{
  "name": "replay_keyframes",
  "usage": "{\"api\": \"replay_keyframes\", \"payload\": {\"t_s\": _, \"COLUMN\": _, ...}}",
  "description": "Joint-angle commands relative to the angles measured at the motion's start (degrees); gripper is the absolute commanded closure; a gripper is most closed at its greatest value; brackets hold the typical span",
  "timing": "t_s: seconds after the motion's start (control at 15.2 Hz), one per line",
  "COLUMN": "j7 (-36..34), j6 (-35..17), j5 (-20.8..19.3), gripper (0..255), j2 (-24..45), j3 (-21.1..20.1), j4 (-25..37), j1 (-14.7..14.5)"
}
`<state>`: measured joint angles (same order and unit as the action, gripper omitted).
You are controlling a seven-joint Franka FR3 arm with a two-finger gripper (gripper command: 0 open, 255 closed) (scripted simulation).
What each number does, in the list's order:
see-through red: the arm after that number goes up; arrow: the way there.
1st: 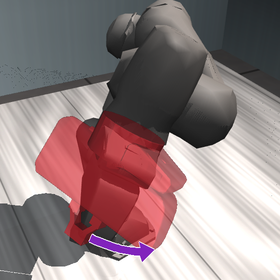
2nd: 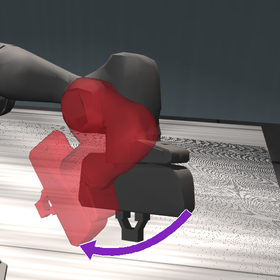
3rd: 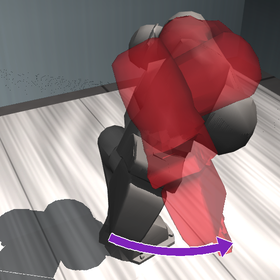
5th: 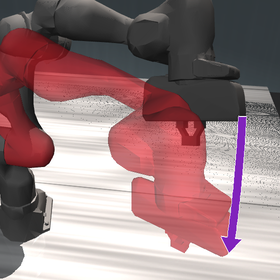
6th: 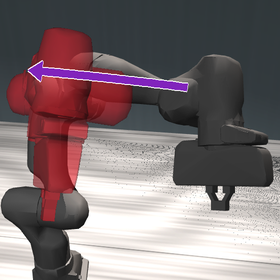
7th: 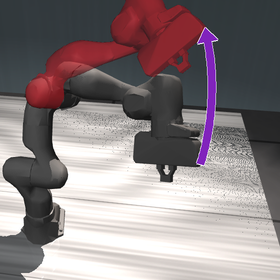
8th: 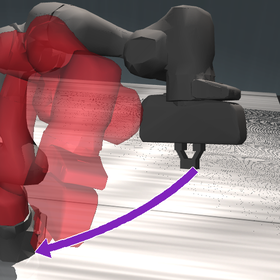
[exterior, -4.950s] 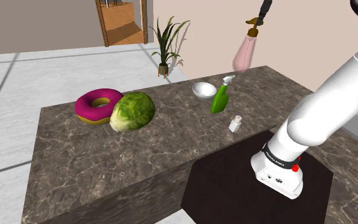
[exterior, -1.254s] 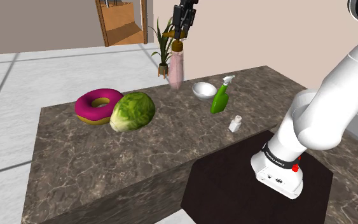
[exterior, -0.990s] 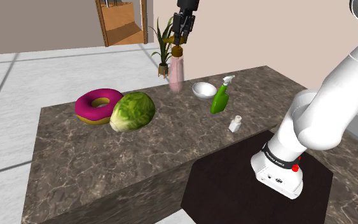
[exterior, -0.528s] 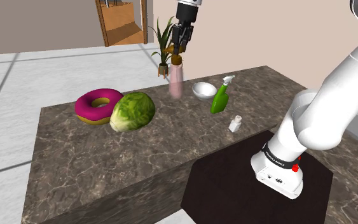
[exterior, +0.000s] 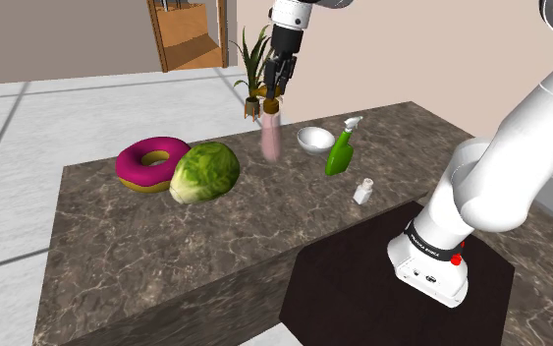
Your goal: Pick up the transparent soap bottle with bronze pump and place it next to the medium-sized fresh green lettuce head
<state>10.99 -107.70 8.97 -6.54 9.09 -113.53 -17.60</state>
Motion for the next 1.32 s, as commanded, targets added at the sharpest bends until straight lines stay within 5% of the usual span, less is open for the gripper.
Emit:
{"api": "replay_keyframes", "payload": {"t_s": 0.0, "j7": 0.3, "j6": -1.6, "j5": 0.1, "gripper": 255, "j2": 0.1, "j3": 0.0, "j4": -1.4, "j1": 0.0}}
{"api": "replay_keyframes", "payload": {"t_s": 0.53, "j7": 1.4, "j6": -7.5, "j5": 0.7, "gripper": 255, "j2": 1.4, "j3": 0.0, "j4": -6.2, "j1": 0.0}}
{"api": "replay_keyframes", "payload": {"t_s": 1.06, "j7": 1.5, "j6": -7.8, "j5": 0.8, "gripper": 255, "j2": 1.5, "j3": 0.0, "j4": -6.5, "j1": 0.0}}
{"api": "replay_keyframes", "payload": {"t_s": 1.12, "j7": 1.5, "j6": -7.8, "j5": 0.8, "gripper": 0, "j2": 1.5, "j3": 0.0, "j4": -6.5, "j1": 0.0}}
{"api": "replay_keyframes", "payload": {"t_s": 1.25, "j7": 1.5, "j6": -7.8, "j5": 0.8, "gripper": 0, "j2": 1.5, "j3": 0.1, "j4": -6.5, "j1": 0.0}}
